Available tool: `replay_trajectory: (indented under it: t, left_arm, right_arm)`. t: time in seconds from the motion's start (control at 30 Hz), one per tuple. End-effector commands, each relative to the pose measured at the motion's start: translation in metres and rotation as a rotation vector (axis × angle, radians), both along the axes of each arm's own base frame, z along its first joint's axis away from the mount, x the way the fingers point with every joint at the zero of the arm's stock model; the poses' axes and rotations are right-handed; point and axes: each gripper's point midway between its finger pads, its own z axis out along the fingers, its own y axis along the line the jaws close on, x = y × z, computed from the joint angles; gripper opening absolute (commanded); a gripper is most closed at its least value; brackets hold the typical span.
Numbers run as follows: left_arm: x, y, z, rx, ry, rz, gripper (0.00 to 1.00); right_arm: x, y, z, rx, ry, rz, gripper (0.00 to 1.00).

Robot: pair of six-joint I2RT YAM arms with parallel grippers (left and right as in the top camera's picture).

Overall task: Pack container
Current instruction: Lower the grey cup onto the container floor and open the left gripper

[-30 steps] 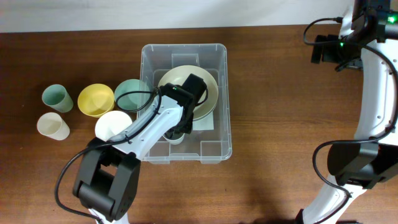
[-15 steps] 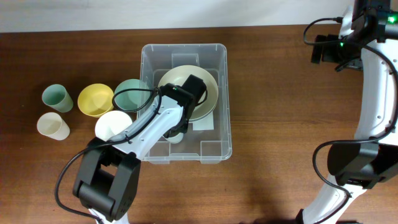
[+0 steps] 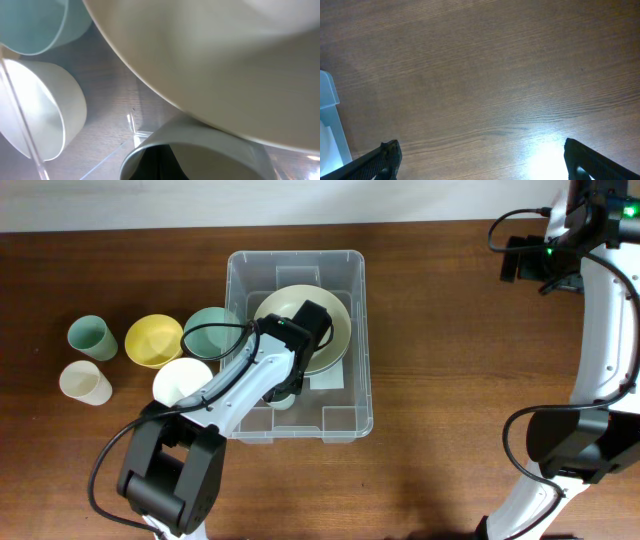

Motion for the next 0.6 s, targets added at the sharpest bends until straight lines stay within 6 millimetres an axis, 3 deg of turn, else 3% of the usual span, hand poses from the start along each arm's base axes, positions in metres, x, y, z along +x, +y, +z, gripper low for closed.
replay_trajectory:
  t: [0.0,0.23,0.47,0.57]
  left_arm:
    - [-0.006,0.0,-0.008,0.0,0.04,-0.014,0.01]
    - [0.0,-0.004,0.001,-0.012,0.021,-0.014,0.01]
    - [0.018,-0.014,0.043,-0.044,-0.03,-0.015,0.01]
    - [0.023,-0.028,0.064,-0.113,-0.045,-0.019,0.01]
  right_arm:
    - [-0.001,-0.002,0.0,-0.004,0.001,-0.006,0.99]
    - [-0.001,-0.002,0.0,-0.004,0.001,-0.006,0.99]
    - [-0.001,-0.002,0.0,-0.004,0.001,-0.006,0.99]
    - [-0.001,-0.002,0.0,-0.004,0.001,-0.006,0.99]
